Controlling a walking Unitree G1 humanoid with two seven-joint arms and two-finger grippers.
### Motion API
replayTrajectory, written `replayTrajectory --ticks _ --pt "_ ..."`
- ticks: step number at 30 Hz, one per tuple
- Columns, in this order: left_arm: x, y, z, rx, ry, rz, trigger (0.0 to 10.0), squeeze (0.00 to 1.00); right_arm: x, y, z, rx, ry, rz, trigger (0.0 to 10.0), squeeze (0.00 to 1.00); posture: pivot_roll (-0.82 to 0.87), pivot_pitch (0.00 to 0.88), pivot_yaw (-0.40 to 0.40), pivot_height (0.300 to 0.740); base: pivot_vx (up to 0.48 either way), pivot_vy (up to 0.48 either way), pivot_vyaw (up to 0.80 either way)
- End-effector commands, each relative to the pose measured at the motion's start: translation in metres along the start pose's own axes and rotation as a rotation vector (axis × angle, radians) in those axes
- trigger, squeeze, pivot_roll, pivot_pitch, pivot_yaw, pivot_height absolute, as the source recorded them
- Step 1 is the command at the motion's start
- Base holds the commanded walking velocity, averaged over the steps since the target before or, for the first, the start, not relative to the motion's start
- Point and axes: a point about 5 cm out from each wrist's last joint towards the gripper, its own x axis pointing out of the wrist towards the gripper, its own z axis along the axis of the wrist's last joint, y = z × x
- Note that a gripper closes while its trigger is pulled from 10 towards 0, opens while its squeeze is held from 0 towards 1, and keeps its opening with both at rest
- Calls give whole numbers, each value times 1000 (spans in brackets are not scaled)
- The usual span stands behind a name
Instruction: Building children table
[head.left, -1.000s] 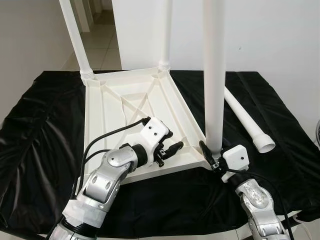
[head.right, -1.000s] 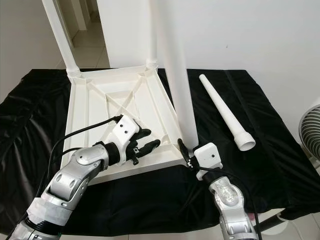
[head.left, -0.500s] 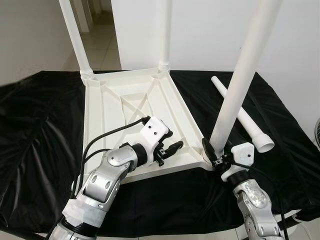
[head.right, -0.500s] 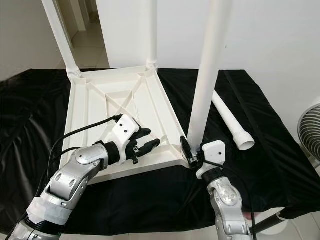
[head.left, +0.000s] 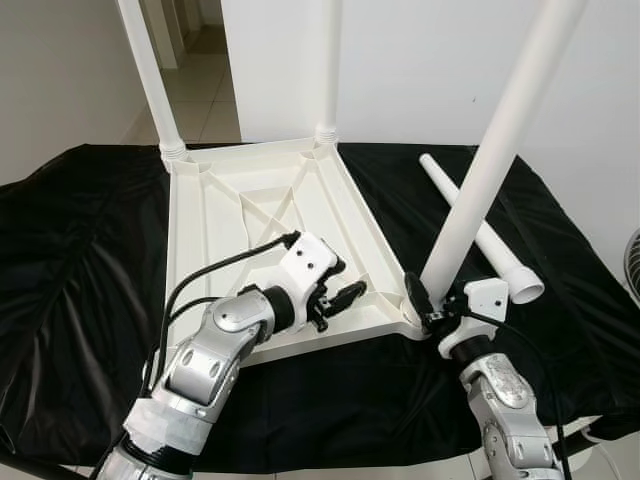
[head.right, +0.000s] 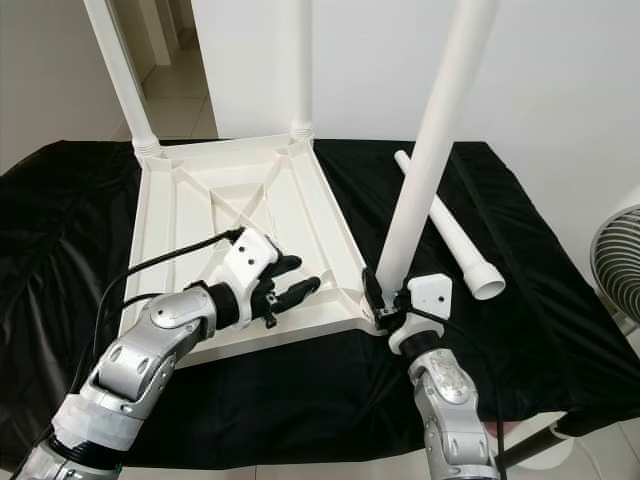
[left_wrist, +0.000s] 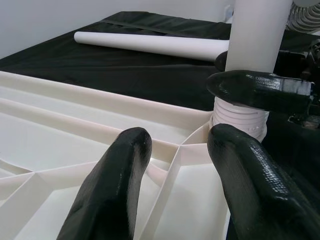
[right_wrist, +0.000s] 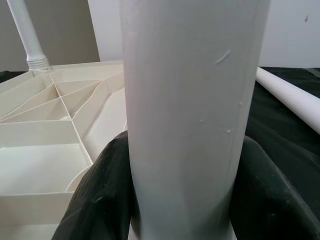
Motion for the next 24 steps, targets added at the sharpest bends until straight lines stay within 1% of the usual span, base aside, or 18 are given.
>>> replayTrajectory --ticks 1,2,3,5,6,9,12,13,14,15,18,21,23,24 --pt "-2 1 -1 -7 11 10 10000 0 -14 -8 -37 38 213 -74 10000 0 -26 86 55 740 0 0 0" --pt "-2 1 -1 -7 11 10 10000 0 -14 -8 -37 38 213 -74 10000 0 -26 86 55 740 0 0 0" --pt "-2 1 -1 -7 11 11 10000 0 -16 -9 -39 85 221 -99 10000 0 -24 88 56 740 0 0 0" --pt "-2 1 -1 -7 11 11 10000 0 -16 -9 -39 85 221 -99 10000 0 -24 88 56 740 0 0 0" --pt "-2 1 -1 -8 10 11 10000 0 -17 -10 -40 118 232 -124 10000 0 -26 88 56 740 0 0 0" --pt "-2 2 -1 -6 11 12 10000 0 -18 -10 -42 138 239 -136 10000 0 -26 88 56 740 0 0 0" --pt "-2 2 0 -6 9 12 10000 0 -19 -12 -44 135 242 -148 10000 0 -26 88 56 740 0 0 0" --pt "-2 2 0 -6 8 13 10000 0 -19 -11 -41 66 226 -124 10000 0 -26 90 55 740 0 0 0" --pt "-2 2 0 -6 8 13 10000 0 -19 -11 -41 66 226 -124 10000 0 -26 90 55 740 0 0 0" --pt "-2 2 0 -6 8 14 10000 0 -18 -8 -38 23 208 -96 10000 0 -26 90 55 740 0 0 0" --pt "-2 2 0 -6 8 15 10000 0 -18 -7 -36 -5 197 -77 10000 0 -26 90 55 740 0 0 0" --pt "-3 2 0 -7 7 19 10000 0 -16 -2 -31 -122 178 -2 10000 0 -27 93 53 740 0 0 0" --pt "-3 3 1 -7 6 23 10000 0 -17 0 -29 -167 160 36 10000 0 -26 94 54 740 0 0 0" --pt "-3 3 1 -7 6 23 10000 0 -17 0 -29 -167 160 36 10000 0 -26 94 54 740 0 0 0"
